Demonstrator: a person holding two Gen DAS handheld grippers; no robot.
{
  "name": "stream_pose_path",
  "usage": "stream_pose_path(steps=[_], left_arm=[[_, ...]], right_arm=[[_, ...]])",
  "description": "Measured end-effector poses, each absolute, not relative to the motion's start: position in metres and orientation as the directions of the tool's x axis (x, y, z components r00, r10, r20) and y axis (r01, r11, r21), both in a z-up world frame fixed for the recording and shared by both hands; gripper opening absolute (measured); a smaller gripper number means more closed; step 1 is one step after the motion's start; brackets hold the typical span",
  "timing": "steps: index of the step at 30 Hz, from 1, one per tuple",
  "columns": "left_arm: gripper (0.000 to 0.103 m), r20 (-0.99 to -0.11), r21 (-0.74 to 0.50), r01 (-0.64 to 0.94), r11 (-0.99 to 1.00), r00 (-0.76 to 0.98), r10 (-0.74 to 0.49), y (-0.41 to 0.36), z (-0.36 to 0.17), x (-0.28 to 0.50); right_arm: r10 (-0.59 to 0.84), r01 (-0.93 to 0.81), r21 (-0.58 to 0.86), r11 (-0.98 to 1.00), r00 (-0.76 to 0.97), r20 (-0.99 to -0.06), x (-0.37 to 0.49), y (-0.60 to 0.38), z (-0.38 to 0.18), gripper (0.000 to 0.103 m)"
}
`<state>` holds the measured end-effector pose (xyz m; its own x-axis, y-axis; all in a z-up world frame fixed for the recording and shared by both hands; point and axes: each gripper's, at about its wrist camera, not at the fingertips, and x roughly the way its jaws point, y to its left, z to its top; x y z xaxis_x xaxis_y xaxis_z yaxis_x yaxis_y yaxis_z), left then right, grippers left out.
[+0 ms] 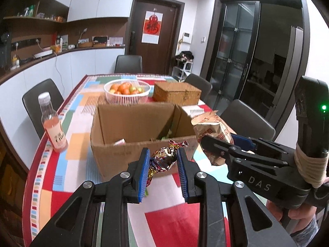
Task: Organize snacks
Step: 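Carry the chocolate and biscuit packet over the box and release them inside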
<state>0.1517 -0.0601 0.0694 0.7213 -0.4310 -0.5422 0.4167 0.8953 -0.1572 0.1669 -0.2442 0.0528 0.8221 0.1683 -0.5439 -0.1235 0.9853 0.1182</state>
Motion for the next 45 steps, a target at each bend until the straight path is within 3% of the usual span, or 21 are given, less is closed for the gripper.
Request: stream_pose_path(steps=[14,41,45], left_arm=[[0.027,-0.513,-0.113,0.395,0.912,0.763,-0.394,-0.058,0.091,0.189],[0.028,-0.648,-0.061,0.318,0.946,0.708,-0.28,-0.061,0.053,0.297],[0.042,-0.647,-0.045,0.288,0.956,0.721,-0.248,-0.059,0.053,0.299]], right_arm=[[0.169,-0.129,0.111,0.985,0.837,-0.521,0.205,-0.24,0.075,0.042],[0.079,-0.107,-0.005,0.994,0.759,-0.647,0.299,-0.229,0.053,0.042],[0.051,-0.088,-0.025,0.996,0.757,-0.652,0.304,-0.227,0.05,0.045]])
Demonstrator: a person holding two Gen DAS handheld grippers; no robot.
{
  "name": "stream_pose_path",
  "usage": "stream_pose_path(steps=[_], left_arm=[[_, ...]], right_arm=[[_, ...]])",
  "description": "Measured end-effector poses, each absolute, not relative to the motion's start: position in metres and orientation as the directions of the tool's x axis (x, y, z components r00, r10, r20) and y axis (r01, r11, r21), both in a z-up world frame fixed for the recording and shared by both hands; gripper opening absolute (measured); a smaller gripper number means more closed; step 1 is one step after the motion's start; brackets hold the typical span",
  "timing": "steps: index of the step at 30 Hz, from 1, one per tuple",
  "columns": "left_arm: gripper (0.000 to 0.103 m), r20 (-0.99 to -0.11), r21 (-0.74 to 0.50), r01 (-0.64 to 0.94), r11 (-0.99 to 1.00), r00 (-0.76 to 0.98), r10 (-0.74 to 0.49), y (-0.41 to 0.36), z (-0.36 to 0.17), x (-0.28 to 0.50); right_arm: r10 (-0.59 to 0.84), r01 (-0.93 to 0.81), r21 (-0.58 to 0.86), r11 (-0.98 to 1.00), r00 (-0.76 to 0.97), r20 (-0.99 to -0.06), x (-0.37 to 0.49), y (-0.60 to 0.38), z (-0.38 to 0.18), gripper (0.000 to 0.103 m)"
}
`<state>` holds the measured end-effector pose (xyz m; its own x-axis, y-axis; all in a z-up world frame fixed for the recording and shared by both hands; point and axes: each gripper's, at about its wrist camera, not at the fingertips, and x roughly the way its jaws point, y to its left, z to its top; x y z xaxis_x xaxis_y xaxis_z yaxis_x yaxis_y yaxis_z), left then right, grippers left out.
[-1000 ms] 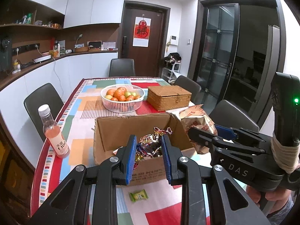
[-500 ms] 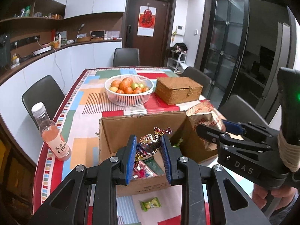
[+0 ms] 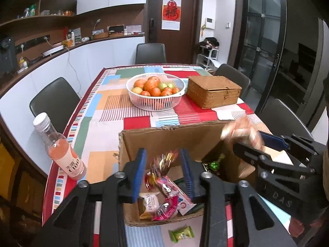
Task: Organize snacks
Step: 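Carry the chocolate and biscuit packet over the box and release them inside, then move the left tool back from the box toward the green-wrapped candy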
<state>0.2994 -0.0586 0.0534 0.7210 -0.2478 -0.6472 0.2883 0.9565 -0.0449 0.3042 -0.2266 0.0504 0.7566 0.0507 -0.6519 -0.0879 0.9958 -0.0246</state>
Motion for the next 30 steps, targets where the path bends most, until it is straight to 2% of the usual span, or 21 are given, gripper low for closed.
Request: stream_pose_path(steps=[4,18,30], left_arm=[[0.048,-0.631,-0.019,0.282,0.959,0.74,-0.23,-0.055,0.054,0.289],[0.055,-0.585,-0.033,0.314,0.949,0.764,-0.273,-0.041,0.067,0.227],[0.059,-0.611,-0.009,0.319,0.948,0.748,-0.258,-0.036,0.045,0.186]], right_arm=[[0.057,-0.096,-0.024,0.995,0.758,-0.649,0.298,-0.223,0.048,0.052],[0.106,-0.156,-0.035,0.987,0.803,-0.586,0.238,-0.204,0.059,0.053],[0.095,-0.134,-0.024,0.991,0.803,-0.588,0.196,-0.206,0.041,0.057]])
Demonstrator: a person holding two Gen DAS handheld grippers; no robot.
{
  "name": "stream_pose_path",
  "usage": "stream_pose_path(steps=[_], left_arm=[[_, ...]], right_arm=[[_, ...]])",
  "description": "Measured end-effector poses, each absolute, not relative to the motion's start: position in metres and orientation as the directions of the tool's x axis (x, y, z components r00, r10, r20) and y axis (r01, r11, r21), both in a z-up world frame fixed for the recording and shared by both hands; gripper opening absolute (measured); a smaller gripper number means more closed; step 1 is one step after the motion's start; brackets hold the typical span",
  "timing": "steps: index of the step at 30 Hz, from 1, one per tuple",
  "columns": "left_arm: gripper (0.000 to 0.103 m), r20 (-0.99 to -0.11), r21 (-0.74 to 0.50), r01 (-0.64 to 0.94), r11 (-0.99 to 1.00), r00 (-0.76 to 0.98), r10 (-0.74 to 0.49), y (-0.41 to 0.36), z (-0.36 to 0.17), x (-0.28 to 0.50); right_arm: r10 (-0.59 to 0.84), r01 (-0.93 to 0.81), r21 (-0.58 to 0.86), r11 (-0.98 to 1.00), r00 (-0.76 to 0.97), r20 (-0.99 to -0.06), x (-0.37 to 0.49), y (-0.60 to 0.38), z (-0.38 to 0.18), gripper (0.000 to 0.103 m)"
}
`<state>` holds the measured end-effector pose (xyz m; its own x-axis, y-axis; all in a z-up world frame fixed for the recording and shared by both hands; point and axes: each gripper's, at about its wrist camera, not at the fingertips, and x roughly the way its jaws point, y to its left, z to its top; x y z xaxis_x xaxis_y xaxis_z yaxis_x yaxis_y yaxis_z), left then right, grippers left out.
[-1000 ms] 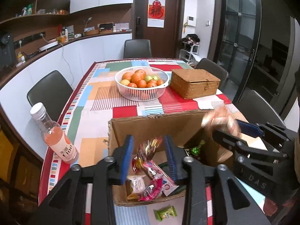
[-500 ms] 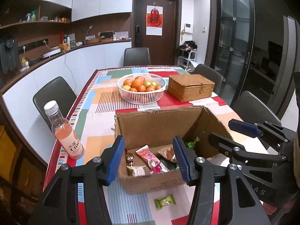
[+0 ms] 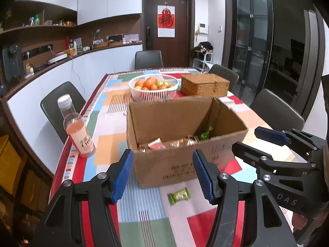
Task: Organize snacks
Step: 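Move the left tool back from the box toward the green-wrapped candy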
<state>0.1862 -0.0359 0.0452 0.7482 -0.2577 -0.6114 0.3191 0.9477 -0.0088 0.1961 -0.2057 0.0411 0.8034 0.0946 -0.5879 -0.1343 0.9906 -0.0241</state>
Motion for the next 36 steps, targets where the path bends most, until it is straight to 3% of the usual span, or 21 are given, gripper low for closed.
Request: stream_pose_path(steps=[27,36], left_arm=[[0.062,-0.822,-0.034,0.416,0.909,0.506,-0.263,-0.055,-0.08,0.205],[0.062,-0.857,0.01,0.446,0.895,0.466,-0.222,-0.066,-0.114,0.229]], right_arm=[[0.035,-0.014,0.033,0.999,0.626,-0.779,0.186,-0.226,-0.063,0.057],[0.016,0.013,0.029,0.999,0.574,-0.818,0.197,-0.226,-0.086,0.057]])
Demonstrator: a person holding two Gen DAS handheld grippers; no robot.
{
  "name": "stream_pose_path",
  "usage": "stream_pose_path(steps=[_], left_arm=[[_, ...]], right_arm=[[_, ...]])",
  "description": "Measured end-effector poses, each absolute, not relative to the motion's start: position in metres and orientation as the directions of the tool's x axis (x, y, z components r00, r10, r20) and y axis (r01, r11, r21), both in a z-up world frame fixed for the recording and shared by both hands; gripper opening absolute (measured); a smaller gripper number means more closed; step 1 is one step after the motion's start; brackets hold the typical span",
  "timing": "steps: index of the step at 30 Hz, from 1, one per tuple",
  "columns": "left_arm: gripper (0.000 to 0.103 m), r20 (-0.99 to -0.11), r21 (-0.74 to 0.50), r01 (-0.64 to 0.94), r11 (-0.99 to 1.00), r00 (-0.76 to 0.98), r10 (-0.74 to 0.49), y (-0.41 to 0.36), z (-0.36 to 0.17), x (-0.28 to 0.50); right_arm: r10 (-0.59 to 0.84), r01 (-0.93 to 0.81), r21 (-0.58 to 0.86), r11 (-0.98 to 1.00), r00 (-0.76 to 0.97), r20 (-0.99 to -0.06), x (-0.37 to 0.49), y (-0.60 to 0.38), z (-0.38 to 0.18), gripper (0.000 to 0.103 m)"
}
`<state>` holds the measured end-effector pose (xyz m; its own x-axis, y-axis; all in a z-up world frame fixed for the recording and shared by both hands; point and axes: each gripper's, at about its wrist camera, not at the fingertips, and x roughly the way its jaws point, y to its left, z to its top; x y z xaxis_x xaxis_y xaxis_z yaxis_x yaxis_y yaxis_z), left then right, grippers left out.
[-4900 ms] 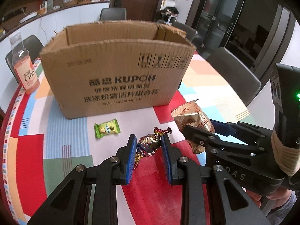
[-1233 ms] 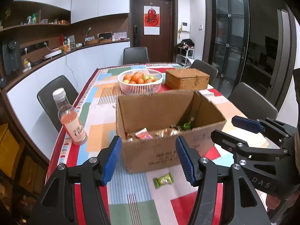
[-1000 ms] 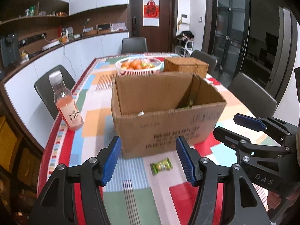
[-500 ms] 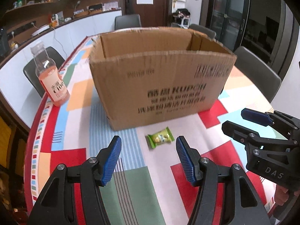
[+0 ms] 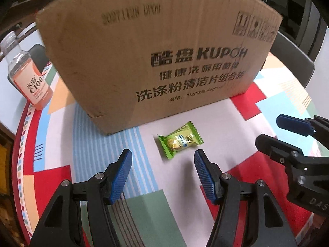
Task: Organize snacks
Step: 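Move the left tool back from the box toward the green-wrapped candy, then grasp the green-wrapped candy with the left tool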
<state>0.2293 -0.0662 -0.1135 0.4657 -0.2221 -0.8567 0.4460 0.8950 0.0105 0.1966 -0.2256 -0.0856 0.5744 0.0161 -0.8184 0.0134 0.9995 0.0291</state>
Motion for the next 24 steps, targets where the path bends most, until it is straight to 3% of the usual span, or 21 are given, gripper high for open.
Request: stream_pose_path(steps=[13,18,20,24], left_arm=[[0.061,-0.843,0.028,0.484,0.875,0.482,-0.239,-0.081,-0.123,0.257],[0.039,-0.84,-0.022,0.48,0.877,0.467,-0.276,-0.08,-0.123,0.257],[0.025,-0.84,-0.029,0.48,0.877,0.464,-0.282,-0.08,-0.122,0.256],[0.022,-0.844,-0.038,0.47,0.882,0.457,-0.28,-0.081,-0.121,0.253]], right_arm=[[0.011,0.038,0.036,0.999,0.532,-0.847,0.204,-0.23,-0.099,0.057],[0.033,0.041,0.064,0.997,0.528,-0.849,0.21,-0.237,-0.101,0.057],[0.039,0.041,0.071,0.997,0.527,-0.849,0.211,-0.239,-0.102,0.057],[0.049,0.039,0.081,0.996,0.526,-0.849,0.21,-0.242,-0.104,0.057]])
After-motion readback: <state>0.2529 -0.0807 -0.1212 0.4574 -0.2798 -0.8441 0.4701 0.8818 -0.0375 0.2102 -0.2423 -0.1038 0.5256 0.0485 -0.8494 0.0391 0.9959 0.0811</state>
